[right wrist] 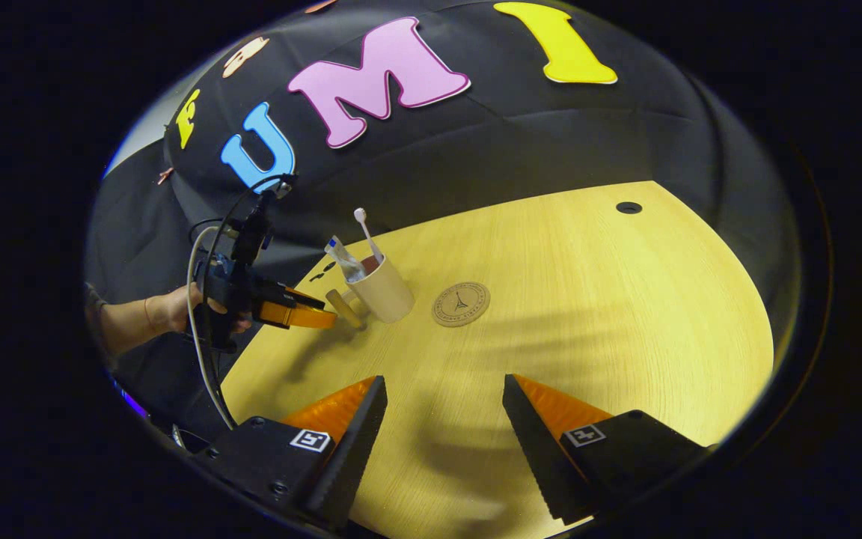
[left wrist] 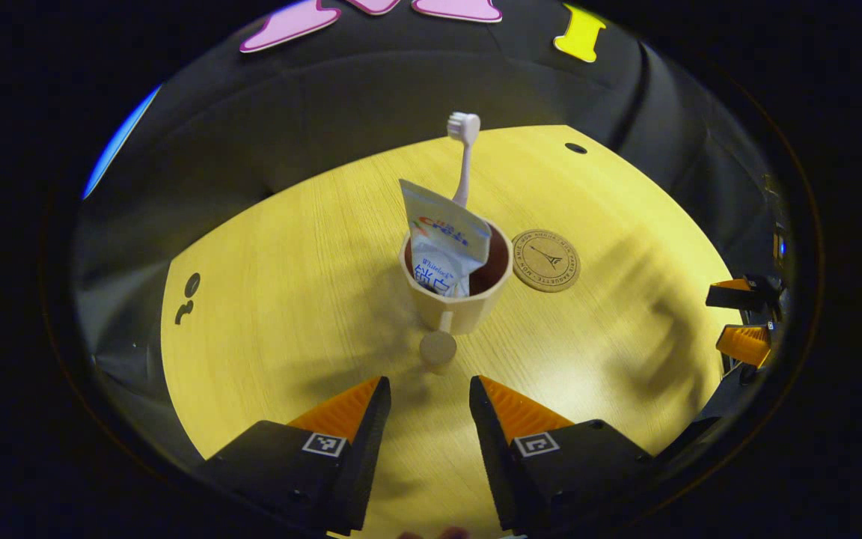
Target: Put the toothbrush and toothpaste on the desktop into the cup, then pick up the cup and place it on the coaster on the desktop.
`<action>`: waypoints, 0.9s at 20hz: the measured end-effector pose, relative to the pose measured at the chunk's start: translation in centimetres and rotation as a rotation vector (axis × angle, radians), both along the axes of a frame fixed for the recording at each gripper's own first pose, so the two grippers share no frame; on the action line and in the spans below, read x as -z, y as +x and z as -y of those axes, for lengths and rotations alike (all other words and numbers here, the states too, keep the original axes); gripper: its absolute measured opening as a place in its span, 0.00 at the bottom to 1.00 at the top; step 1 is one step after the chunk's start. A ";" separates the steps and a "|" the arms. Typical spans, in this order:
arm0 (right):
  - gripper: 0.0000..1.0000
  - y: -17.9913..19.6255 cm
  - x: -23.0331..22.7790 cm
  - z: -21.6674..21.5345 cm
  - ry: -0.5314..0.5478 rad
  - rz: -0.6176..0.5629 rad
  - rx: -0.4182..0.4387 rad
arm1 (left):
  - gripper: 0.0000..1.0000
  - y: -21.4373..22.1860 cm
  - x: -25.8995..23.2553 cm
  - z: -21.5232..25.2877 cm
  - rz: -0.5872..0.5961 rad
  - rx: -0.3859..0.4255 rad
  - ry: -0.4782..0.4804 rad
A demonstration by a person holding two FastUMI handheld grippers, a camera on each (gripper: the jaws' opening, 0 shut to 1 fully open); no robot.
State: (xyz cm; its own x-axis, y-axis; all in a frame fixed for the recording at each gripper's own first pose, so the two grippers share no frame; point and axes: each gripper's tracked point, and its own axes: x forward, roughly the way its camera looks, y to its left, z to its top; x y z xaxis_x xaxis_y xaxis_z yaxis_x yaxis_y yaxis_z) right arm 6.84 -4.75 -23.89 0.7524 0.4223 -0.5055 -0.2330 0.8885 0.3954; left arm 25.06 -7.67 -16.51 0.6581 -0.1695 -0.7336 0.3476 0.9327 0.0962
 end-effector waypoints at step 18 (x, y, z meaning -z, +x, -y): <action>0.96 -0.7 1.6 2.5 0.012 -0.040 0.061 | 0.51 4.4 2.4 2.0 -0.161 0.058 0.086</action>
